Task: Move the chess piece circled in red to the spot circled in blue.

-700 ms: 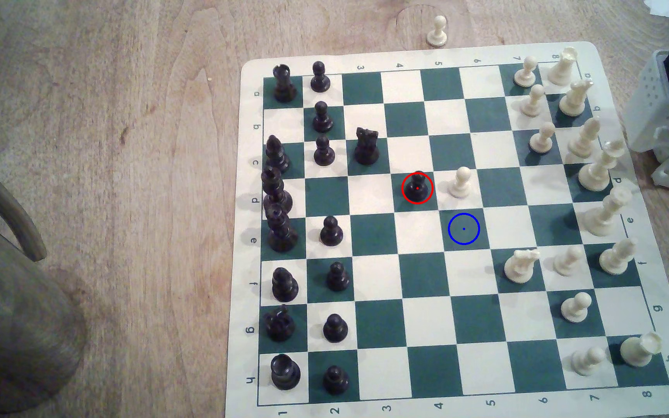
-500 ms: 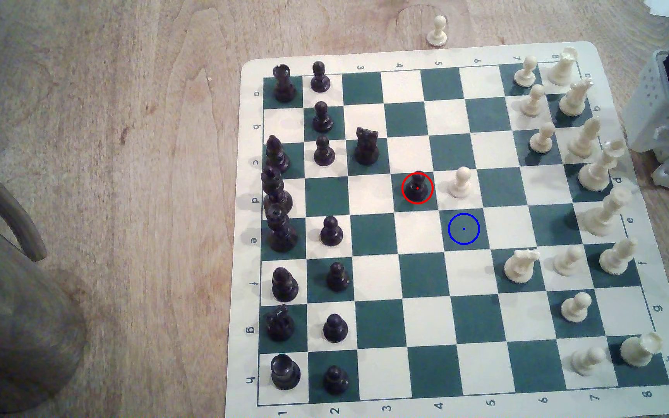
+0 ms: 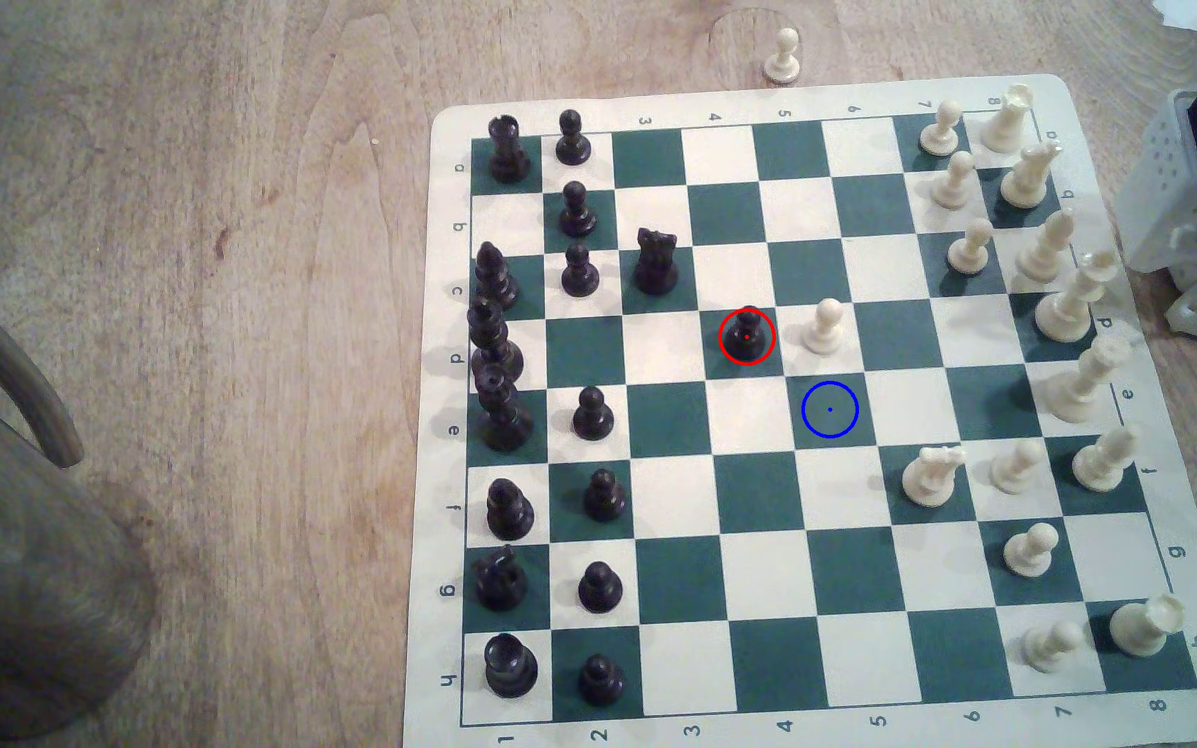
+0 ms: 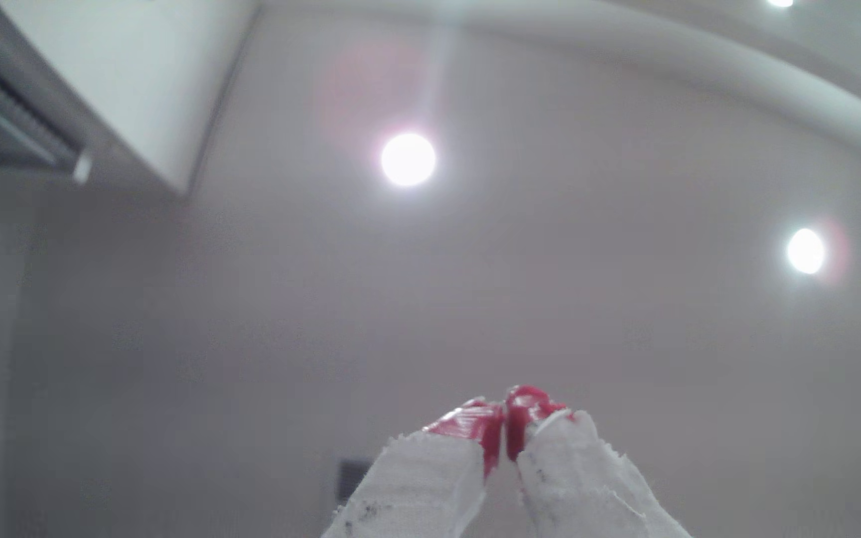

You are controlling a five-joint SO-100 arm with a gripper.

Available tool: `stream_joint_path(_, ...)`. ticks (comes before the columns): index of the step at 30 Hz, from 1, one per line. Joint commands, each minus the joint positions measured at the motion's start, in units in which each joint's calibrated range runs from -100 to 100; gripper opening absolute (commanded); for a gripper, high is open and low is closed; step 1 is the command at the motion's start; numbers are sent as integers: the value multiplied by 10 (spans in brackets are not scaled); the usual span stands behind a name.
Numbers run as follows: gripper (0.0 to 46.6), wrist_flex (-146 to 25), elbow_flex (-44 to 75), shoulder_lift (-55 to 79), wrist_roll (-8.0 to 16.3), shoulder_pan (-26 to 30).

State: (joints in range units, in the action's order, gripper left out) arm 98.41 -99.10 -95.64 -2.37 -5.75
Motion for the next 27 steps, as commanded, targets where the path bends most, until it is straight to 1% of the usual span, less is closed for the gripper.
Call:
stream_joint_path(1, 2, 13, -8, -2, -2, 4)
stream_joint_path(5, 2, 13, -8, -2, -1, 4)
stream_joint_path(6, 2, -9, -8, -2, 13, 9)
stream_joint_path(8, 2, -50, -8, -2, 13, 27)
stream_joint_path(11, 2, -125, -8, -2, 13, 27)
stream_joint_path(13, 2, -250, -8, -2, 5, 31)
stream_joint_path(14, 2, -285, -8, -2, -5, 34)
stream_joint_path(19, 2, -475, -8, -2, -4, 39)
stream_joint_path(24, 1, -677, -8, -2, -5, 22)
stream_joint_path(25, 1, -767, -8, -2, -5, 13)
stream_joint_path(27, 1, -858, -8, -1, -5, 9)
